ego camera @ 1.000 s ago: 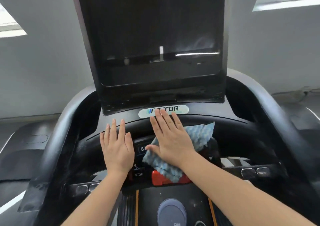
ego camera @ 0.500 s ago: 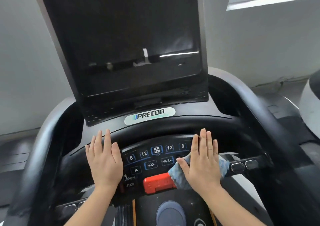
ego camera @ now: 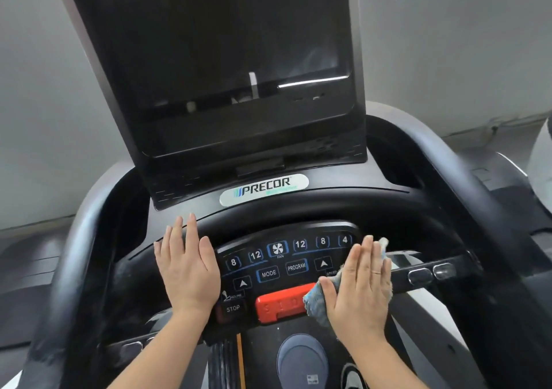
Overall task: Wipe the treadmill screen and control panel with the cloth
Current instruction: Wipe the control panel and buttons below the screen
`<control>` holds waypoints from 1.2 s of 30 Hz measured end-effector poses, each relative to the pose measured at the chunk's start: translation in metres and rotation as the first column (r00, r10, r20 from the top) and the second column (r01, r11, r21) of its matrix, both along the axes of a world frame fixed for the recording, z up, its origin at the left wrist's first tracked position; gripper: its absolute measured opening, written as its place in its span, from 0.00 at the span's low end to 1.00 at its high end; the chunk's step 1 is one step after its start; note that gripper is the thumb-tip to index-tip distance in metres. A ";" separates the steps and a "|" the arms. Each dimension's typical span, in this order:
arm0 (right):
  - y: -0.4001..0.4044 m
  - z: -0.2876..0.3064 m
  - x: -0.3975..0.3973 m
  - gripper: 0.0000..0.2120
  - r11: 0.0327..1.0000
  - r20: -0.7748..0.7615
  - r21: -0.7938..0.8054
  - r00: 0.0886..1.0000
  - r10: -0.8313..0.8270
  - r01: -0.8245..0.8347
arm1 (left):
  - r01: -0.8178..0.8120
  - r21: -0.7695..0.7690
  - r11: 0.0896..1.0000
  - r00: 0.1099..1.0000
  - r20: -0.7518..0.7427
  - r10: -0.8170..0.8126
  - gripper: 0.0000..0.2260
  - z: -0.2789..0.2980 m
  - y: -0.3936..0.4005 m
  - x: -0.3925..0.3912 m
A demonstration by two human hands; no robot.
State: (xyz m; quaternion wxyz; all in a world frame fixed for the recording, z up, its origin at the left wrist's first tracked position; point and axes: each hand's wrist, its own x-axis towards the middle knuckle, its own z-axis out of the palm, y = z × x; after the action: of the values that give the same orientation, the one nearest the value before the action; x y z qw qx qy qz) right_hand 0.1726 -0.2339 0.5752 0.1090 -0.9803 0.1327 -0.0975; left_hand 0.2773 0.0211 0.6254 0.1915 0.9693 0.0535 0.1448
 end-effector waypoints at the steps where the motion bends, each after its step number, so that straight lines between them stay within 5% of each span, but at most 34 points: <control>1: 0.000 0.002 0.005 0.40 1.000 0.011 0.003 1.000 -0.016 0.016 | 0.002 0.002 1.000 1.000 0.000 -0.002 0.27 0.000 0.000 0.000; 8: -0.001 0.070 0.111 0.44 0.999 0.099 -0.029 0.995 -0.014 0.017 | 0.011 0.014 1.000 1.000 -0.009 -0.011 0.27 -0.001 0.001 0.002; 17: 0.011 0.009 0.024 0.41 0.996 0.100 -0.086 0.995 0.028 -0.019 | 0.009 0.036 0.999 1.000 0.000 -0.009 0.26 -0.003 0.002 0.003; 23: -0.008 0.028 0.061 0.42 0.981 0.134 -0.172 0.984 0.117 -0.093 | 0.008 0.039 0.999 1.000 0.005 -0.008 0.27 -0.002 0.002 0.004; 28: -0.008 0.051 0.093 0.42 0.994 0.165 -0.105 0.985 0.045 -0.028 | 0.001 0.073 0.997 1.000 0.002 -0.002 0.27 -0.001 0.001 0.004; 36: -0.009 0.011 0.023 0.42 0.997 0.085 -0.069 0.995 0.043 -0.037 | -0.014 0.094 0.996 1.000 -0.002 0.014 0.27 0.003 0.000 0.000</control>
State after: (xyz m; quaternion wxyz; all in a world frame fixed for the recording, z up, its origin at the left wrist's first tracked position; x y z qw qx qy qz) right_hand 0.1955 -0.2426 0.5862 0.0834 -0.9808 0.1046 -0.1420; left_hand 0.2776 0.0214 0.6283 0.1448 0.9770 0.0538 0.1473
